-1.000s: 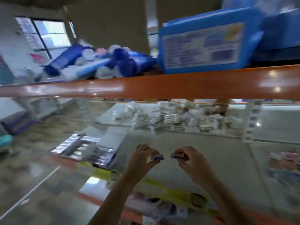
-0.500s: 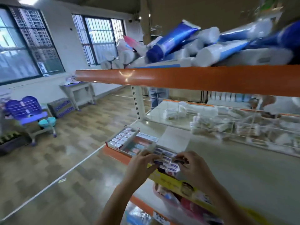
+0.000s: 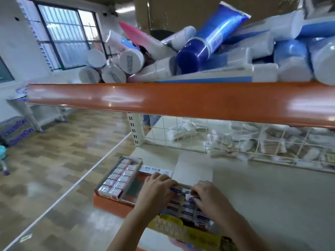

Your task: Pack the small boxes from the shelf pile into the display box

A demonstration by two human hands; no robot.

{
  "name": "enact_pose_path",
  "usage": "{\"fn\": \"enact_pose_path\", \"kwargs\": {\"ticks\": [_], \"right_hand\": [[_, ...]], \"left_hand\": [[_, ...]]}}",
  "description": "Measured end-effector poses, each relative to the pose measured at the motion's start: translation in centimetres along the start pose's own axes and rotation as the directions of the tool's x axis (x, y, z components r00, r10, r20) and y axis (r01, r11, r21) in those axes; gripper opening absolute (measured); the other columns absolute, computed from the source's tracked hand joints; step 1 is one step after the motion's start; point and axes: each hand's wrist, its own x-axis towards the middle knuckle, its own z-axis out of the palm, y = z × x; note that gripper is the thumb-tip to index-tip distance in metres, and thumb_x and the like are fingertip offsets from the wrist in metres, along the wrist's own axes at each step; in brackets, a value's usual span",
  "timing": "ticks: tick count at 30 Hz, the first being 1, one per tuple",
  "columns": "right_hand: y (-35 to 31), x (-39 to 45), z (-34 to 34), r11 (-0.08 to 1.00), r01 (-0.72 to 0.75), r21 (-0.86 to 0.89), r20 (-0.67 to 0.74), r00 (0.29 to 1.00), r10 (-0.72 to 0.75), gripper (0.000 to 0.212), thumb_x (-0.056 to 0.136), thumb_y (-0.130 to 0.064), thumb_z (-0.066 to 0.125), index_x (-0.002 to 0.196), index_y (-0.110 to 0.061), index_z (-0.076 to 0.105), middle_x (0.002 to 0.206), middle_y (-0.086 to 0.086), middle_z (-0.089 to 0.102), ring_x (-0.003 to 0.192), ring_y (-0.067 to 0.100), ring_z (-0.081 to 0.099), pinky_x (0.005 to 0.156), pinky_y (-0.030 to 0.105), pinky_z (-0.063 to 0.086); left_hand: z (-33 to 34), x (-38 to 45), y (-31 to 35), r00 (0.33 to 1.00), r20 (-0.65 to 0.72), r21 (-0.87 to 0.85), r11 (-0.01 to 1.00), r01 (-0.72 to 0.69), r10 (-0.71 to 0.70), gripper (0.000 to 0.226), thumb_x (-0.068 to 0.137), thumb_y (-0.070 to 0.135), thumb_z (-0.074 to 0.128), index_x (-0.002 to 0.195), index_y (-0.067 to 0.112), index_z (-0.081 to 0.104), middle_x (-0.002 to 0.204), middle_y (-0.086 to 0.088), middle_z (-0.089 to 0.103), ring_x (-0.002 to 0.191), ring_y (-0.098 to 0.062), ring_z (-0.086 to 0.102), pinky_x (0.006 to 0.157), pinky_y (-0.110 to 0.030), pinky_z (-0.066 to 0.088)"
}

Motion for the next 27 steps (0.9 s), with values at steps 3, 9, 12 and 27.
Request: {"fn": "enact_pose_path", "kwargs": {"ticks": [3, 9, 12, 27], "right_hand": [[-0.7, 0.1, 0.3, 0.999, -0.052, 0.000, -0.001, 0.999, 0.052, 0.015, 0.092, -0.025, 0.055, 0.103, -0.017, 0.061, 0.104, 0.000, 0.053, 0.099, 0.016, 0.050, 0.079, 0.023, 0.038], [-2.5, 0.4, 1.1, 0.984, -0.174, -0.038, -0.042, 0.984, 0.172, 0.012, 0.091, -0.017, 0.051, 0.101, -0.018, 0.059, 0.105, -0.001, 0.051, 0.103, 0.017, 0.046, 0.088, 0.033, 0.042], [-3.1, 0.2, 1.4, 0.964, -0.259, -0.058, -0.068, 0.964, 0.255, 0.013, 0.092, -0.019, 0.049, 0.102, -0.021, 0.058, 0.107, -0.003, 0.050, 0.108, 0.016, 0.043, 0.093, 0.039, 0.040], [-1.2, -3.1, -1.2, 0.847, -0.531, -0.012, -0.236, 0.825, 0.514, 0.031, 0.092, -0.022, 0.053, 0.123, -0.023, 0.053, 0.123, -0.007, 0.048, 0.119, 0.011, 0.039, 0.096, 0.021, 0.034]], "left_hand": [[0.2, 0.7, -0.4, 0.999, 0.004, -0.029, 0.998, -0.053, 0.053, 0.031, 0.090, 0.042, 0.050, 0.120, 0.038, 0.057, 0.121, 0.018, 0.056, 0.112, -0.009, 0.039, 0.091, -0.024, 0.028], [0.1, 1.7, -1.5, 0.989, -0.023, -0.151, 0.977, -0.149, 0.147, 0.028, 0.089, 0.040, 0.054, 0.115, 0.036, 0.062, 0.114, 0.017, 0.060, 0.110, -0.010, 0.043, 0.090, -0.024, 0.032], [0.0, 2.3, -1.9, 0.977, -0.019, -0.163, 0.964, -0.211, 0.210, 0.028, 0.088, 0.039, 0.056, 0.115, 0.036, 0.063, 0.112, 0.017, 0.061, 0.110, -0.009, 0.043, 0.087, -0.021, 0.027], [2.0, 4.3, 1.7, 0.909, 0.100, -0.279, 0.889, -0.364, 0.404, 0.026, 0.089, 0.049, 0.050, 0.111, 0.037, 0.055, 0.103, 0.014, 0.065, 0.106, -0.008, 0.047, 0.076, -0.022, 0.020]]}}
